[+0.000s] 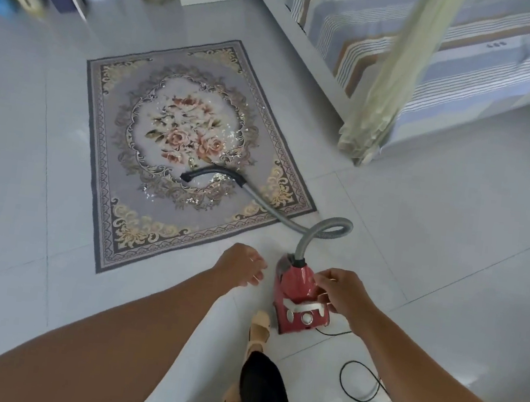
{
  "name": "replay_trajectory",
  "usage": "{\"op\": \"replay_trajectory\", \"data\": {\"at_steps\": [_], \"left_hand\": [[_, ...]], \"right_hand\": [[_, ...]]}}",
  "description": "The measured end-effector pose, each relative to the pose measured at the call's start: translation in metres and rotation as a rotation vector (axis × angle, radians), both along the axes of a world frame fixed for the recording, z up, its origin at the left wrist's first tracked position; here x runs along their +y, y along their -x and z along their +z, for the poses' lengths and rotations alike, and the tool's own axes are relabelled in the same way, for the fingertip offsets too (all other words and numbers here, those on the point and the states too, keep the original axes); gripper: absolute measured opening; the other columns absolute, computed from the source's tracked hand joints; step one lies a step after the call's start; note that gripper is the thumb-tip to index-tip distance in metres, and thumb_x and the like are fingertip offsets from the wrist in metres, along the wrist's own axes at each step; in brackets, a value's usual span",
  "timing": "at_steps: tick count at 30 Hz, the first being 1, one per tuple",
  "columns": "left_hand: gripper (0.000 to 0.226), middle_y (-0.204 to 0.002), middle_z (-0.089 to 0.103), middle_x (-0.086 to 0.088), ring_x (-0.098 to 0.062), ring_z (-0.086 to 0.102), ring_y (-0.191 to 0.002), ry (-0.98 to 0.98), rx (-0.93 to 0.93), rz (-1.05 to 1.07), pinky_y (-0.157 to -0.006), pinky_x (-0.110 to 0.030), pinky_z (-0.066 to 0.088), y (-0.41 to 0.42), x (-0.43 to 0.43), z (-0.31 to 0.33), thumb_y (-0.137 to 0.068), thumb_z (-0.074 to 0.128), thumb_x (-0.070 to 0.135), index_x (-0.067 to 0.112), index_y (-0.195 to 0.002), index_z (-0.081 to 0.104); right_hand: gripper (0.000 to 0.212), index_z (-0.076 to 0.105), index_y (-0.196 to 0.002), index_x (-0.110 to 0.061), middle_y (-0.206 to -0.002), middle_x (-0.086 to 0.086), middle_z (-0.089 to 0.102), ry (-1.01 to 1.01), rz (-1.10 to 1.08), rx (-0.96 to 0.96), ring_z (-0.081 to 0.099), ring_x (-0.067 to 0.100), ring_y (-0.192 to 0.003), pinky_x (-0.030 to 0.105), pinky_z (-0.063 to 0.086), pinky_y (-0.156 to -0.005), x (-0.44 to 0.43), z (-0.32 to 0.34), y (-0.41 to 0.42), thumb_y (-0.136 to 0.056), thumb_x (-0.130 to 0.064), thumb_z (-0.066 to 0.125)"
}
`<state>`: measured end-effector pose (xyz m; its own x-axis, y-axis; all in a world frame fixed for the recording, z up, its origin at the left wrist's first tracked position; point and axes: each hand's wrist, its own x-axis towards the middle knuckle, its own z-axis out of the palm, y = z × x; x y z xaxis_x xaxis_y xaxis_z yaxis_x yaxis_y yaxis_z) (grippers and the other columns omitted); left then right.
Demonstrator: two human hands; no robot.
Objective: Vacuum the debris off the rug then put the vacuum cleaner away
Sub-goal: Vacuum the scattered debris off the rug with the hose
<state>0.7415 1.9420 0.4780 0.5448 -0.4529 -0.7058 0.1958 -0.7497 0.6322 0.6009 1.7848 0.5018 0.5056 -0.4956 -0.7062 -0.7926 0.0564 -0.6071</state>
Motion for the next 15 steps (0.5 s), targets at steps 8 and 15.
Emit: {"op": "replay_trajectory", "data": {"at_steps": [8,15], "left_hand": [[0.015,-0.077,0.069,-0.008,-0.016,0.064,-0.063,-0.030,0.084,0.233,-0.054,-0.020,0.045,-0.129,-0.017,-0.024,-0.093,0.057,0.013,0.003,-0.099,0.066],[0.018,-0.080,0.070,-0.008,-0.017,0.067,-0.067,-0.037,0.157,0.358,-0.061,-0.023,0.049,-0.239,-0.023,-0.055,-0.093,0.057,0.014,0.002,-0.102,0.067]], "right_hand": [[0.013,0.068,-0.093,-0.006,-0.077,0.007,0.069,-0.031,0.095,0.031,0.056,0.012,-0.058,0.017,0.040,-0.048,-0.039,-0.033,-0.152,-0.095,-0.012,0.057],[0.011,0.067,-0.085,-0.008,-0.070,0.006,0.067,-0.059,0.218,0.089,0.052,0.009,-0.050,0.018,0.037,-0.043,-0.046,-0.069,-0.293,-0.093,-0.012,0.059]]}}
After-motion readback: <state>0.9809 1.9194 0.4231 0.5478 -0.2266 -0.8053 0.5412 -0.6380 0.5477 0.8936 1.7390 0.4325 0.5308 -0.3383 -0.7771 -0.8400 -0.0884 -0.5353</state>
